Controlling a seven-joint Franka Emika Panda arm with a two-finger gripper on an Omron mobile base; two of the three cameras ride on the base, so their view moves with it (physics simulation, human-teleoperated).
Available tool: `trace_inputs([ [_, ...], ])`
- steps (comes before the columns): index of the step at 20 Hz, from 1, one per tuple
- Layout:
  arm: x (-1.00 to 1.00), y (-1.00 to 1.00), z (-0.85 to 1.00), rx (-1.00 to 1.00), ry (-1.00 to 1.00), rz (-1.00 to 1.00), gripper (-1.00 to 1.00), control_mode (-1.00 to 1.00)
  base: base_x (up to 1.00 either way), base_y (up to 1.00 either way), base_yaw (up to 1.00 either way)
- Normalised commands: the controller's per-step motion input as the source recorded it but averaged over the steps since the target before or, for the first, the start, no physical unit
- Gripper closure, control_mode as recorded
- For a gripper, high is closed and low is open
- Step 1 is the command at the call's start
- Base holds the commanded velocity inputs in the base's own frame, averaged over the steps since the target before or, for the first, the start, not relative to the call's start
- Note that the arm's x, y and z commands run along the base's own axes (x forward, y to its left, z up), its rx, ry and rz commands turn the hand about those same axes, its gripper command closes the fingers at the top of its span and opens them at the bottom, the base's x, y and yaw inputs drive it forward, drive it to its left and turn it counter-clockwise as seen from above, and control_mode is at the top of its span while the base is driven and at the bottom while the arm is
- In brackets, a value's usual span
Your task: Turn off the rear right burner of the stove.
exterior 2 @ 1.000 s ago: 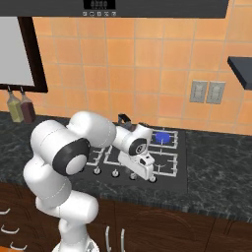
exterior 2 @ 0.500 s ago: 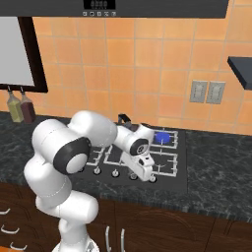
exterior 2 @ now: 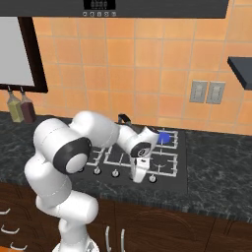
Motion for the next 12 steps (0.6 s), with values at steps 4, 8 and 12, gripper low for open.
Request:
trace_inputs([
  [4, 0.00, 0.00, -0.34, 0.00, 0.08, -0.76, 1.00, -1.00, 0.00, 0.00, 0.00],
  [8, 0.00, 0.00, -0.38, 0.00, 0.10, -0.78, 1.00, -1.00, 0.00, 0.00, 0.00],
  [12, 0.00, 0.00, -0.42, 0.00, 0.11, -0.82, 1.00, -1.00, 0.00, 0.00, 0.00],
])
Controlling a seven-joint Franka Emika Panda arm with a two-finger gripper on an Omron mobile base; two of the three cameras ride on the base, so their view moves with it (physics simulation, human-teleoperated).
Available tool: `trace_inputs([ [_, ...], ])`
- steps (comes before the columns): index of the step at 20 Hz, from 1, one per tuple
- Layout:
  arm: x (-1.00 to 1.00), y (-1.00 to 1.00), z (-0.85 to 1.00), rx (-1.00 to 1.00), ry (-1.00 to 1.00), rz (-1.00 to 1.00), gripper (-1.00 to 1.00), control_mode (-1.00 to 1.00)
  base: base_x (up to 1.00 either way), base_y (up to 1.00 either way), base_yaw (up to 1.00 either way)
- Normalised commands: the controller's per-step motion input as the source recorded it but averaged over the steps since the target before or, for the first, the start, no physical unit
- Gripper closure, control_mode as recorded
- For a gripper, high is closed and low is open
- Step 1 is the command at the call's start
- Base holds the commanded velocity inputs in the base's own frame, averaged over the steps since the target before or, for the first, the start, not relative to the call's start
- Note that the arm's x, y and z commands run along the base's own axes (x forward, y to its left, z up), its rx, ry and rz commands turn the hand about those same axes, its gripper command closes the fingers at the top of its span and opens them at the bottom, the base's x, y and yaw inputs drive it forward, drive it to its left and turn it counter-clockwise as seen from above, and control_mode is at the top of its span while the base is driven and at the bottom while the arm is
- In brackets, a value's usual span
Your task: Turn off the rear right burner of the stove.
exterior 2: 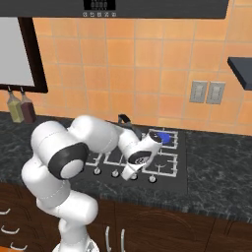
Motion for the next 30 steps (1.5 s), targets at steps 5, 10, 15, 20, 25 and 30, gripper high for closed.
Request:
trace_inputs([
  [5, 0.00, 0.00, -0.43, -0.01, 0.15, -0.86, 1.00, -1.00, 0.00, 0.00, 0.00],
  [10, 0.10, 0.00, -0.43, -0.02, 0.15, -0.89, 1.00, -1.00, 0.00, 0.00, 0.00],
  [15, 0.16, 0.01, -0.42, -0.03, 0.11, -0.92, 1.00, -1.00, 0.00, 0.00, 0.00],
  [20, 0.07, 0.00, -0.47, -0.03, 0.12, -0.97, 1.00, -1.00, 0.00, 0.00, 0.00],
  [25, 0.00, 0.00, -0.54, -0.03, 0.08, -1.00, 1.00, -1.00, 0.00, 0.00, 0.00],
  [30, 0.03, 0.02, -0.36, -0.05, 0.06, -0.77, 1.00, -1.00, 0.00, 0.00, 0.00],
])
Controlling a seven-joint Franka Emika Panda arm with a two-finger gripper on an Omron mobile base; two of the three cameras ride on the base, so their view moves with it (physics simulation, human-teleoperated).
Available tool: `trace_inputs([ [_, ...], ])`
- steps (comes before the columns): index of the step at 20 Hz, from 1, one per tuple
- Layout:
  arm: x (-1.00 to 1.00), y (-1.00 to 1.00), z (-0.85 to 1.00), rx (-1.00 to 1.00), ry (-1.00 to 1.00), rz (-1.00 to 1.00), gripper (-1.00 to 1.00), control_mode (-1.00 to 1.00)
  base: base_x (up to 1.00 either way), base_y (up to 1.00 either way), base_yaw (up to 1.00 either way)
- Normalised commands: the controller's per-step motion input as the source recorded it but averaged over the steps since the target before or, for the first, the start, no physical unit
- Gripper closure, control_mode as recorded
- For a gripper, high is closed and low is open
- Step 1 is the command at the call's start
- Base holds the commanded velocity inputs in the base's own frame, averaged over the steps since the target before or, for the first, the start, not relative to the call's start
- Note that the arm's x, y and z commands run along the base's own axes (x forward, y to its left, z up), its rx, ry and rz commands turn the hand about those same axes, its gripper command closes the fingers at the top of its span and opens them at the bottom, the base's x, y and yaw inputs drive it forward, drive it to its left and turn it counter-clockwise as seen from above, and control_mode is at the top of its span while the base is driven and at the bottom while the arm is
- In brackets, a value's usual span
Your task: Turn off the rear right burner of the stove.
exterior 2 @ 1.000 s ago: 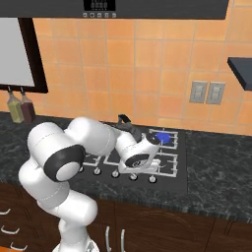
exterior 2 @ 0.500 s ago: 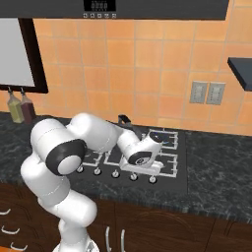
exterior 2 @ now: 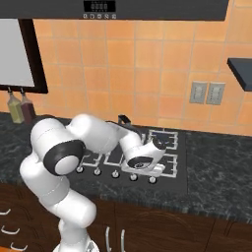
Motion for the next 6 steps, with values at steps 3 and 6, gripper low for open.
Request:
trace_inputs([
  [3, 0.00, 0.12, 0.00, -0.06, 0.00, 0.00, 1.00, -1.00, 0.00, 0.00, 0.00],
  [6, 0.00, 0.00, 0.00, 0.02, 0.00, 0.00, 1.00, -1.00, 0.00, 0.00, 0.00],
])
